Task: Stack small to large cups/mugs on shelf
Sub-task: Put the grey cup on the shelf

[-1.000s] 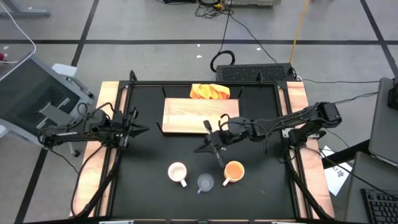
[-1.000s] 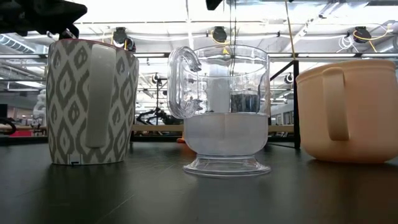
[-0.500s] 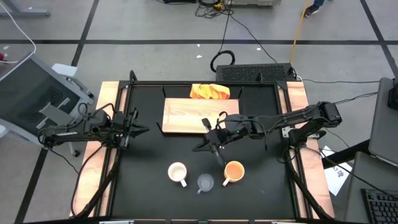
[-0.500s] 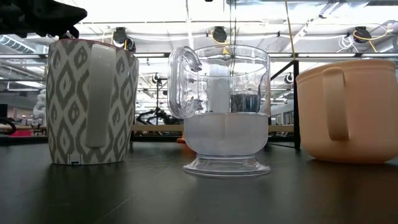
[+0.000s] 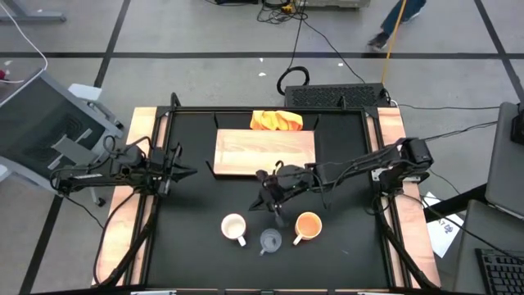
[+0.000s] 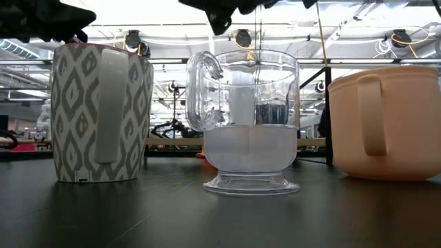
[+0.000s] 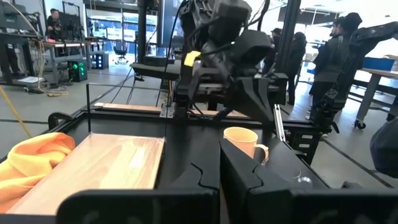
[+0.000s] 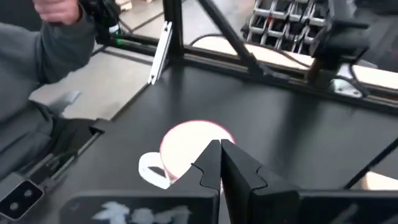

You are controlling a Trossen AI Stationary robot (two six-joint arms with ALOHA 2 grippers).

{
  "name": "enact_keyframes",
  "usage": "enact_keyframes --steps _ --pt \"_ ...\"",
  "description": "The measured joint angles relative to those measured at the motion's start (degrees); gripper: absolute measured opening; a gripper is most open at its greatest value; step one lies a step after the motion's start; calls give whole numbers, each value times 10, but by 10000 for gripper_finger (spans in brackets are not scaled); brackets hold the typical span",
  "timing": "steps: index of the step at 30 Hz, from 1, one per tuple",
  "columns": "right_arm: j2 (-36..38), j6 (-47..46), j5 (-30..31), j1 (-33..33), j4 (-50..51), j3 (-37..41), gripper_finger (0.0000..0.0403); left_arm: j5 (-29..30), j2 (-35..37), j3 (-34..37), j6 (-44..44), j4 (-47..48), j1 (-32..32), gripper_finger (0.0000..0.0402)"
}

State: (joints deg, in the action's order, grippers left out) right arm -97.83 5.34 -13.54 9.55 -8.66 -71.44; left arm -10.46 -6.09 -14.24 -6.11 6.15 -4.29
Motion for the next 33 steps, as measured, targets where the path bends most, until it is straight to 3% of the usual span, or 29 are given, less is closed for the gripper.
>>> enact_keyframes --steps 8,33 --pt "-32 4 0 20 -31 0 0 0 0 0 0 14 0 3" --pt "-32 2 0 22 -48 0 0 0 0 0 -1 14 0 3"
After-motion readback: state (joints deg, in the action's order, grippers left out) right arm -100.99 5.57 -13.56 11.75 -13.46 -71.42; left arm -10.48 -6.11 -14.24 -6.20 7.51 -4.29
